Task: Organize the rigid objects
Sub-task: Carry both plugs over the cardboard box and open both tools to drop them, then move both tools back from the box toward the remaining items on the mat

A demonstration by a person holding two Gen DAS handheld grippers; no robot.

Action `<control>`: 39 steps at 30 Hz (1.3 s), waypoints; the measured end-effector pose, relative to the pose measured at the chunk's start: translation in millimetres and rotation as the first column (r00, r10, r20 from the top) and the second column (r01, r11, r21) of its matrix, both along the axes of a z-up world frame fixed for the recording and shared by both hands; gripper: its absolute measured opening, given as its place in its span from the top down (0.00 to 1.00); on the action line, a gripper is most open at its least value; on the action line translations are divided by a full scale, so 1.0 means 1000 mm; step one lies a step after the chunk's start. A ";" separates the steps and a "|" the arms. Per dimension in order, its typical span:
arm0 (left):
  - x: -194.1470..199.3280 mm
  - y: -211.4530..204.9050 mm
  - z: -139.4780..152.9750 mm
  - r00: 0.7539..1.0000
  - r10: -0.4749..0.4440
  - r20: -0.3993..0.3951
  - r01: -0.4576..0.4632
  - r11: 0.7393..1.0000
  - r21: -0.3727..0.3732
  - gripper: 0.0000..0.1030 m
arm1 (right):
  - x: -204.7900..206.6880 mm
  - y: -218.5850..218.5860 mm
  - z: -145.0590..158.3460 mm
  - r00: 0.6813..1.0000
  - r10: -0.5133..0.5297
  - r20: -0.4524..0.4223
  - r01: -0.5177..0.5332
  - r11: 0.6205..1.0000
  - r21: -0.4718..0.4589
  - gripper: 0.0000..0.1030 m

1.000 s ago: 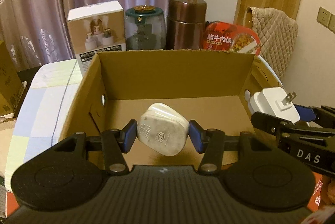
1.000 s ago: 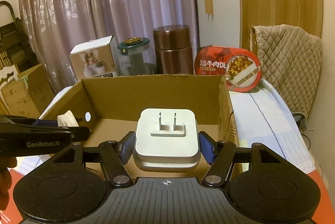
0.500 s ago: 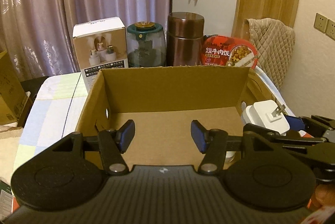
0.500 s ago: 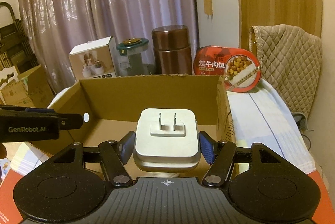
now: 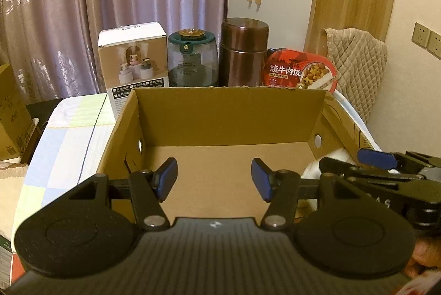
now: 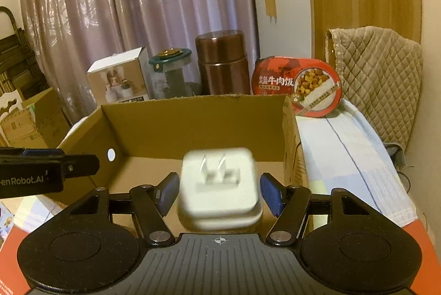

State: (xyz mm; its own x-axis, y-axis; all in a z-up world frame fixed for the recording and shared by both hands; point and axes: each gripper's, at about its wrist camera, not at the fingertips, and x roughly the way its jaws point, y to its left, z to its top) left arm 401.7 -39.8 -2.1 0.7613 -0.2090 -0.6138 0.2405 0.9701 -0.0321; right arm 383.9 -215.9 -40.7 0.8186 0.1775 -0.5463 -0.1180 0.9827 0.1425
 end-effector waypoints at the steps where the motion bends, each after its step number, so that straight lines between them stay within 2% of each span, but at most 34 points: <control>1: -0.001 0.001 0.001 1.000 0.001 0.005 -0.001 1.000 -0.008 0.44 | -0.001 -0.001 0.001 1.000 -0.006 0.010 0.006 1.000 0.005 0.36; 4: -0.005 0.006 0.004 1.000 0.010 0.018 -0.009 1.000 -0.024 0.42 | -0.005 -0.004 0.006 0.999 -0.021 0.049 0.020 1.000 0.018 0.25; 12: -0.039 0.024 0.022 0.997 0.060 0.057 -0.057 0.997 -0.043 0.42 | -0.029 -0.009 0.025 0.987 -0.010 0.158 0.006 1.000 0.021 0.25; 17: -0.083 0.040 0.033 0.992 0.097 0.083 -0.094 0.995 -0.044 0.42 | -0.071 -0.016 0.041 0.968 0.033 0.247 -0.034 0.999 -0.001 0.24; 20: -0.116 0.046 0.034 0.989 0.116 0.088 -0.112 0.993 -0.045 0.41 | -0.106 -0.025 0.041 0.965 0.051 0.256 -0.054 0.999 0.005 0.24; 25: -0.175 0.056 0.026 0.983 0.173 0.057 -0.167 0.981 -0.100 0.38 | -0.158 -0.044 0.028 0.986 0.035 0.163 -0.039 0.999 0.019 0.22; 31: -0.242 0.059 0.010 0.978 0.207 0.038 -0.202 0.973 -0.109 0.33 | -0.218 -0.061 0.012 0.995 0.028 0.097 -0.029 1.000 0.001 0.22; 36: -0.279 0.055 -0.011 0.977 0.214 0.001 -0.212 0.969 -0.128 0.31 | -0.261 -0.078 -0.008 1.000 -0.004 0.006 0.004 0.999 0.036 0.22; 39: -0.297 0.050 -0.020 0.976 0.219 0.012 -0.217 0.972 -0.093 0.29 | -0.279 -0.085 -0.019 0.999 -0.014 -0.031 0.015 0.999 0.040 0.22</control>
